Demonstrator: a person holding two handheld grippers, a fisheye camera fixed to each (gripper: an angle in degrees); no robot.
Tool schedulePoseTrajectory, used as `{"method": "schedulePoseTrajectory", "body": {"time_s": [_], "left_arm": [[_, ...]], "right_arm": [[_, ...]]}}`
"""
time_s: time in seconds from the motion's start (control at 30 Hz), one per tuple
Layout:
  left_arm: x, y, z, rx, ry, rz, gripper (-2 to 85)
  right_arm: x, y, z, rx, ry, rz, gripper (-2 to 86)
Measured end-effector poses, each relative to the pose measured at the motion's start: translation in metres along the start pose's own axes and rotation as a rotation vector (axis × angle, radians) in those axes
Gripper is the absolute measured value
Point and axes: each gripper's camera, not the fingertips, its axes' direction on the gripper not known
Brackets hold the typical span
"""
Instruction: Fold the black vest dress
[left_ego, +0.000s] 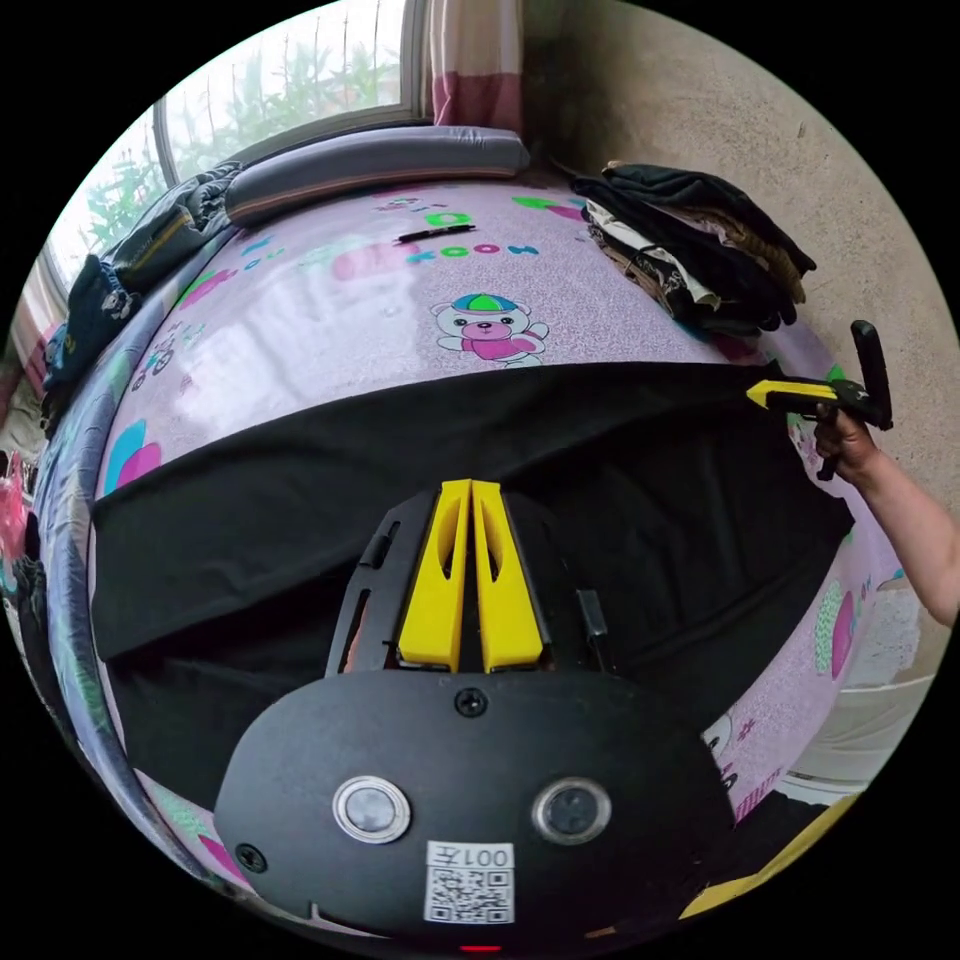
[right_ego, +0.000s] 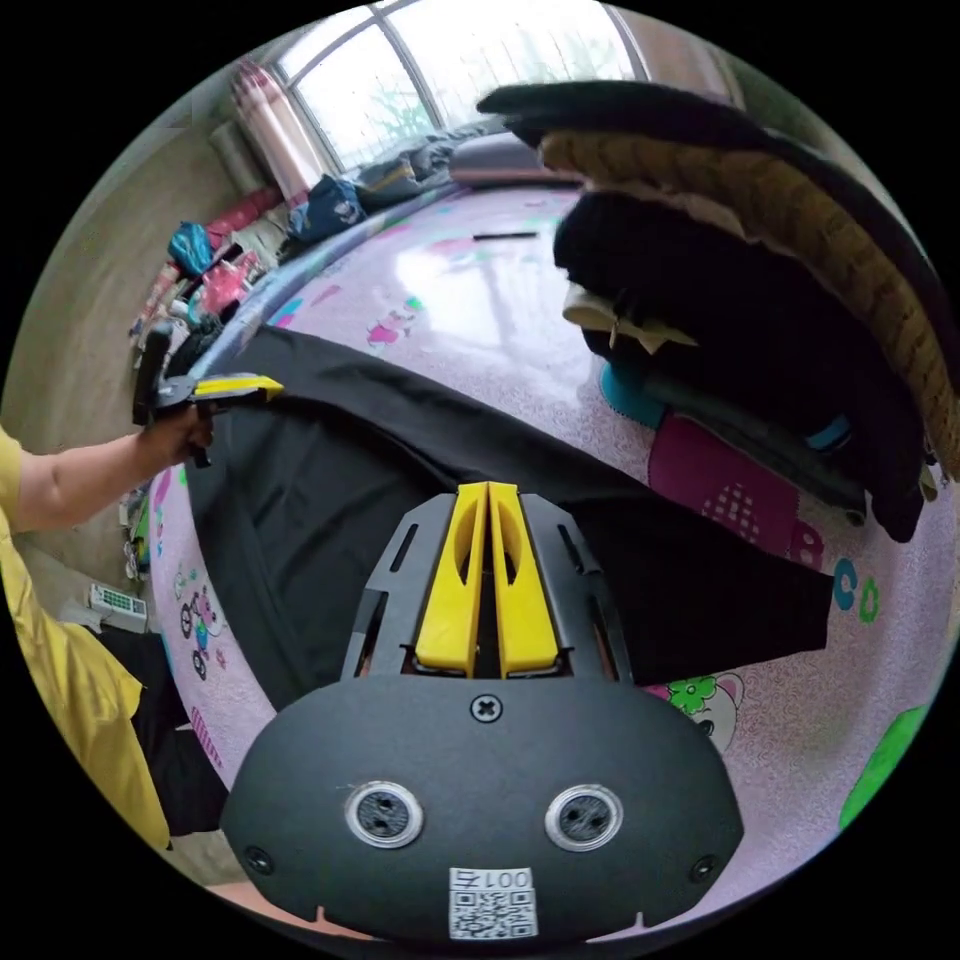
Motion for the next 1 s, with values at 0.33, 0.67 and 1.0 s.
{"method": "schedulePoseTrajectory", "body": {"time_s": [0.33, 0.67, 1.0], "left_arm": [[-0.071, 0.134, -0.085, -0.133, -0.08, -0.258, -1.2], [-0.09, 0.187, -0.122, -0.137, 0.01, -0.475, -1.3], [-0.076, 0.203, -0.14, -0.158, 0.042, -0.352, -1.2]], "right_arm": [[-0.088, 0.09, -0.052, 0.094, -0.225, 0.017, 0.2], [-0.156, 0.136, -0.078, 0.056, -0.316, 0.17, 0.3], [-0.194, 0.139, -0.091, 0.027, -0.35, 0.137, 0.3]]}}
